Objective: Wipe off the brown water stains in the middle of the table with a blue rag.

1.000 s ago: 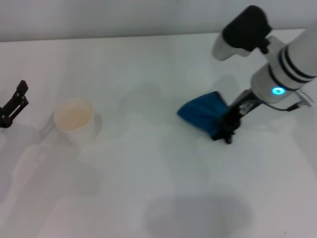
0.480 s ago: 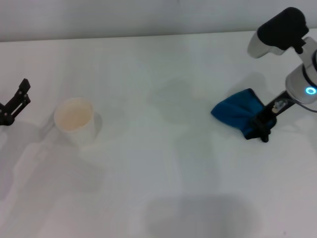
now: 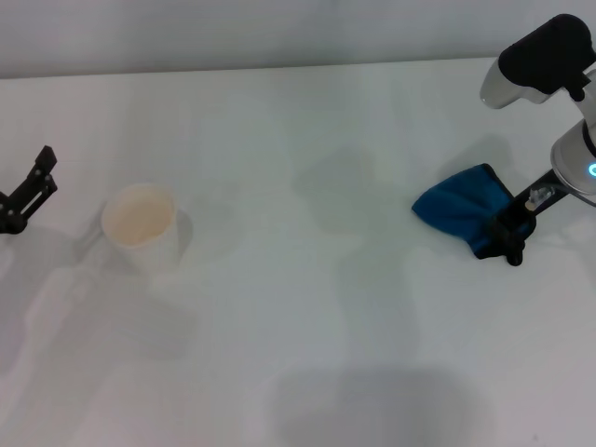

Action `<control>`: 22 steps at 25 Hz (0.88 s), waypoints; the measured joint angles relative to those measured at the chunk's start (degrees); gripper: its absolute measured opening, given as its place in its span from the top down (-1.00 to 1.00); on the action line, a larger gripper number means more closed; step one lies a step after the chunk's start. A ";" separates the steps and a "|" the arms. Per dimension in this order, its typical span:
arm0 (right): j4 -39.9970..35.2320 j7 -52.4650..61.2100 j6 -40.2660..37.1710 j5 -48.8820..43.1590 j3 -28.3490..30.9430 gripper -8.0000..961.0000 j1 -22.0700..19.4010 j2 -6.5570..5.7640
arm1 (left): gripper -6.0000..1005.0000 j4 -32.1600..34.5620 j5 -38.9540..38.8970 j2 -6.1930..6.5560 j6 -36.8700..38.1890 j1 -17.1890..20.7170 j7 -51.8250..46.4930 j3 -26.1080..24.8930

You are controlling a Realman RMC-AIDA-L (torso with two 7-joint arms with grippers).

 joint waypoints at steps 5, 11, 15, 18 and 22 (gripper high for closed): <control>0.08 -0.22 0.51 -0.15 -0.18 0.71 0.07 0.12 | -0.75 0.00 0.00 0.00 0.06 -0.14 0.00 0.03; -0.36 -0.26 0.87 0.35 0.03 0.70 -0.13 0.06 | -0.75 -0.11 0.05 0.08 0.32 -0.43 0.00 0.10; -0.92 -0.22 1.04 1.89 0.14 0.33 -0.22 0.03 | -0.75 0.00 0.08 0.09 0.86 -0.62 0.00 0.22; -3.26 -0.49 1.32 3.11 1.36 0.16 -0.84 0.05 | -0.75 0.00 0.09 0.09 0.92 -0.63 0.00 0.20; -7.47 -0.79 1.72 4.50 4.30 0.02 -2.37 0.05 | -0.75 -0.03 0.09 0.06 1.22 -0.65 0.00 0.15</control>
